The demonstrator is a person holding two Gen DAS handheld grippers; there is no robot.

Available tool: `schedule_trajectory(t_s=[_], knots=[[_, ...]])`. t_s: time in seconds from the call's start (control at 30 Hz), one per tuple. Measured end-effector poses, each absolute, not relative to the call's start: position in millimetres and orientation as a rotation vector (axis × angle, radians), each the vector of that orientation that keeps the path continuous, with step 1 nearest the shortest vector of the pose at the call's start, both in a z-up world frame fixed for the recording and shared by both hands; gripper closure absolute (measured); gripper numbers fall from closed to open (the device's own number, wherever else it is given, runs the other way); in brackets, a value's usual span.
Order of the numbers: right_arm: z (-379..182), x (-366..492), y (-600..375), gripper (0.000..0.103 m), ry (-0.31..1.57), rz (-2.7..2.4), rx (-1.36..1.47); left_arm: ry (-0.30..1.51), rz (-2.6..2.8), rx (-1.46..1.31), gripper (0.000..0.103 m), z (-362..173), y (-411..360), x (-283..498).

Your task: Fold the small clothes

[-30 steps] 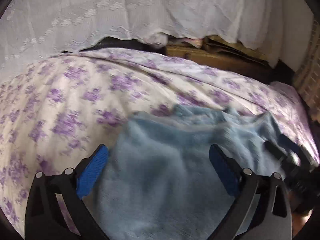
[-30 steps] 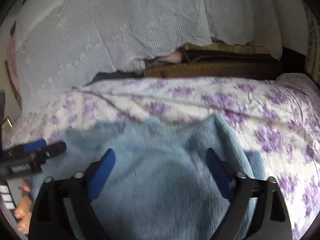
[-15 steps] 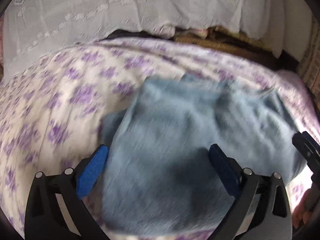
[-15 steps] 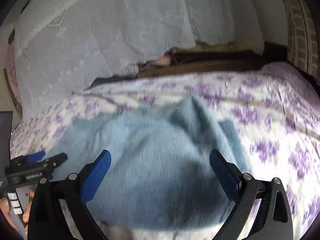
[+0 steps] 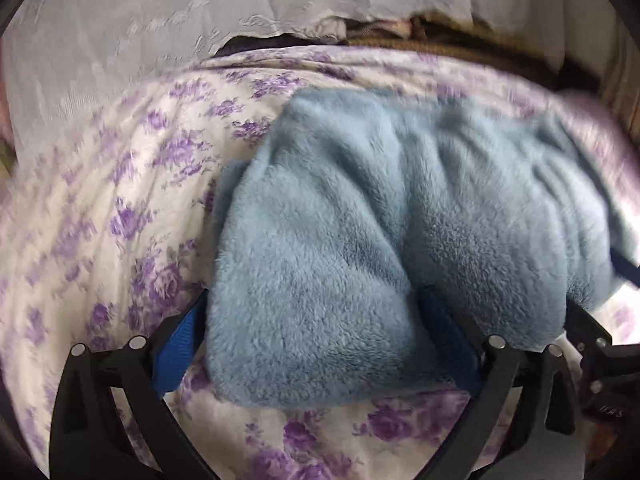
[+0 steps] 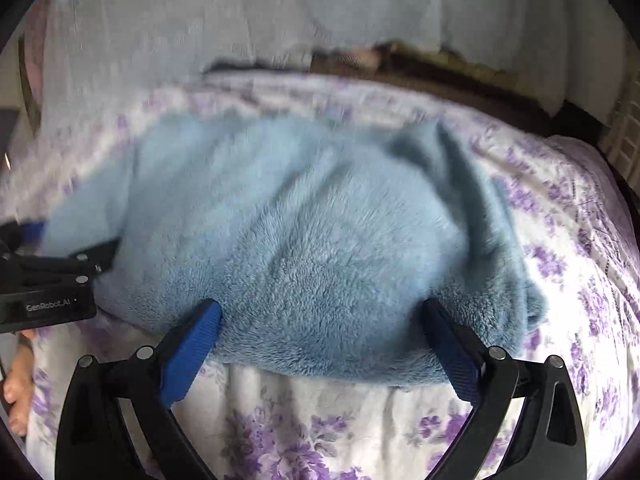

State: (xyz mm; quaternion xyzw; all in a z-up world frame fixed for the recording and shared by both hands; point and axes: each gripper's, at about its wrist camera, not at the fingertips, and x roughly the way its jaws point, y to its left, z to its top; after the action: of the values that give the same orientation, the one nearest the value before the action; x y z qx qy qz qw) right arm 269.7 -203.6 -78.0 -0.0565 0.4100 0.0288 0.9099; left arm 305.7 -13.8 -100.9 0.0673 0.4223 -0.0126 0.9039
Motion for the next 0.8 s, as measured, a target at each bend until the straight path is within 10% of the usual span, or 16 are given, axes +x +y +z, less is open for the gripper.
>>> schedule_trajectory(t_s=[0.8], knots=[[-38.0,246.9,-241.0,0.003,0.564,-0.001,0.087,0.702,-0.016,0.115,0.004,-75.5,-7.0,291.4]])
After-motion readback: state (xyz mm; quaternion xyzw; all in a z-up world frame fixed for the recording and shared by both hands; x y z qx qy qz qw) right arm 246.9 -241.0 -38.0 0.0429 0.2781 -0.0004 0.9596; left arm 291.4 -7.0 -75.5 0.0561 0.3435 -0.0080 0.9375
